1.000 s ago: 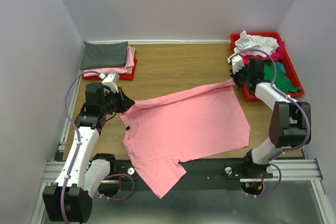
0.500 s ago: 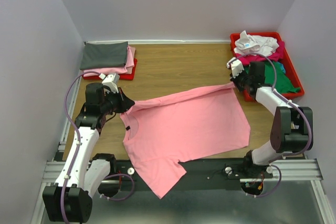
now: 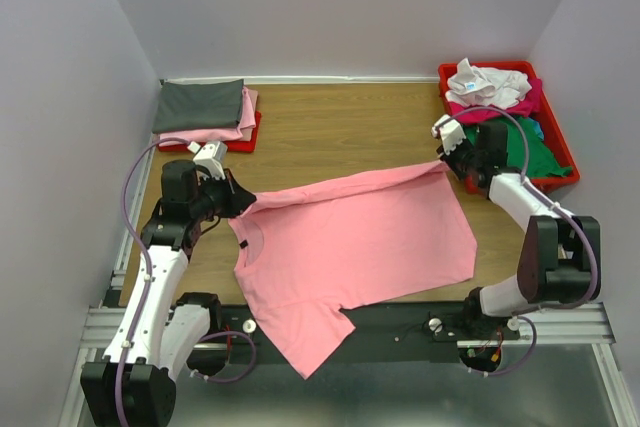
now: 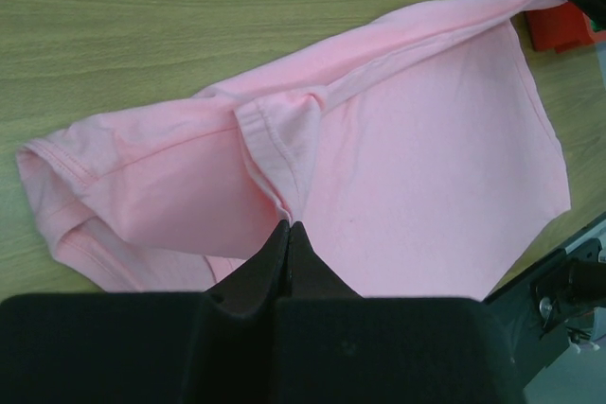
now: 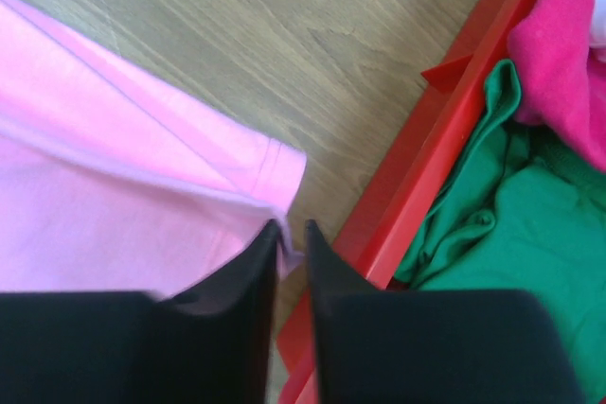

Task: Fold and stack the t-shirts
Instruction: Fold the tshirt

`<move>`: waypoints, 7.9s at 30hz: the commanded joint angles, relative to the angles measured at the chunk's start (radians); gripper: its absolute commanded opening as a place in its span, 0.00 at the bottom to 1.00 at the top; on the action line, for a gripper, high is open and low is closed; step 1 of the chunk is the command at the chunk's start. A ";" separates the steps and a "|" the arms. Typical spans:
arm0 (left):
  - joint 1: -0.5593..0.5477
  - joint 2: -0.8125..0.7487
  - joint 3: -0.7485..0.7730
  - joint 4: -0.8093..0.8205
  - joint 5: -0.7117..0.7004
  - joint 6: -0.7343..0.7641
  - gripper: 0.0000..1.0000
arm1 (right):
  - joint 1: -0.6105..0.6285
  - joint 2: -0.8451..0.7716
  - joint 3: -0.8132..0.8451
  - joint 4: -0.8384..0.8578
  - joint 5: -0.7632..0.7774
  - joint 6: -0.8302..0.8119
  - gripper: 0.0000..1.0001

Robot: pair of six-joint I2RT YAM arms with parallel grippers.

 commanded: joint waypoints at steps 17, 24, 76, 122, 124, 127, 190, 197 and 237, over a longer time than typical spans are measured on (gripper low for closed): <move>-0.005 -0.037 -0.040 -0.090 0.068 0.048 0.00 | -0.018 -0.250 -0.059 -0.068 -0.053 0.108 0.46; -0.008 -0.034 -0.046 -0.125 0.068 0.057 0.00 | -0.018 -0.271 -0.065 -0.079 -0.063 0.134 0.46; -0.273 0.771 0.170 0.214 -0.179 0.059 0.53 | -0.016 -0.301 -0.046 -0.485 -0.521 0.125 0.49; -0.372 0.265 0.104 0.159 -0.368 -0.031 0.72 | -0.016 -0.203 0.002 -0.452 -0.334 0.131 0.53; -0.282 0.216 0.057 0.180 -0.378 -0.096 0.77 | -0.016 -0.126 0.085 -0.448 -0.261 0.191 0.53; -0.122 0.211 -0.002 0.208 -0.367 -0.179 0.76 | -0.016 0.024 0.186 -0.447 -0.223 0.242 0.54; 0.170 0.788 0.144 0.203 -0.462 -0.214 0.36 | 0.019 0.552 0.585 -0.375 0.013 0.389 0.06; 0.171 0.846 0.220 0.203 -0.441 -0.231 0.34 | 0.019 0.679 0.784 -0.378 0.036 0.409 0.04; -1.197 -0.083 0.038 -0.278 -0.312 -0.613 0.52 | 0.050 -0.270 0.068 -0.571 -0.562 -0.056 1.00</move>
